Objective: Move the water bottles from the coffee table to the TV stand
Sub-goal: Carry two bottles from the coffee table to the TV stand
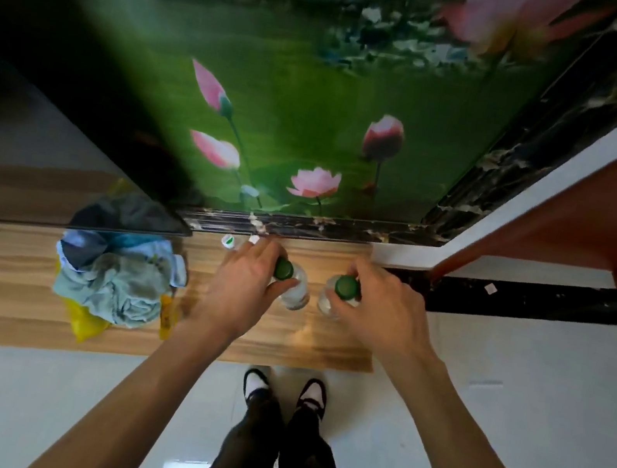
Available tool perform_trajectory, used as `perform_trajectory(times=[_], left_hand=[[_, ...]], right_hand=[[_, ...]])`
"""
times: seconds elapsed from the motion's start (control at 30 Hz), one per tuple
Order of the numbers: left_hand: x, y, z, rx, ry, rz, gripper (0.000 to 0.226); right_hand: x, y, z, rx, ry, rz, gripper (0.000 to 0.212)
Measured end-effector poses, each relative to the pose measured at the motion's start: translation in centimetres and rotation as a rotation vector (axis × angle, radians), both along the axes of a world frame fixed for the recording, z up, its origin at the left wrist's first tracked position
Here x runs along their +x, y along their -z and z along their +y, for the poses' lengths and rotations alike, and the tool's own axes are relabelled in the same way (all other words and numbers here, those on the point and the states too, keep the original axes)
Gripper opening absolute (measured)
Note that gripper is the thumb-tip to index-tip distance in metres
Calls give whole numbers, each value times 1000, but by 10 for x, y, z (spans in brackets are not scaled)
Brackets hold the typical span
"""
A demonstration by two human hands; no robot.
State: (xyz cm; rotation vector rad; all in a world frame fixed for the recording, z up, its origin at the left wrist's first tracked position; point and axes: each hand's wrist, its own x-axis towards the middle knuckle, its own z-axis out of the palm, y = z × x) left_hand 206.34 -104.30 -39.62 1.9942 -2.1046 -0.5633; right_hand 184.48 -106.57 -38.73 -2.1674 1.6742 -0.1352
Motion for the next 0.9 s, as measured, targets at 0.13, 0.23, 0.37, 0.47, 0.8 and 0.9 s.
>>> perform_trajectory(times=[0.13,0.23,0.37,0.47,0.8,0.9], left_hand=[[3,41,-36,8,5,-14,35],[9,79,-58,2,0,-17,33],[14,132,-85,-18,2,-38,32],[18,171,-99,-55,38,-100,32],[34,250,-121,-82,130,-211,30],[36,266,-125,-85,126,-208,30]], right_hand=[[3,40,-29,-1,29,3,34],[6,75,-48,-49,21,-9,34],[14,128,-74,-1,-11,-41,29],[22,168,-90,-14,-53,-40,29],[49,261,-125,-2,-148,-4,34],[53,276,-131,23,-151,-26,36]])
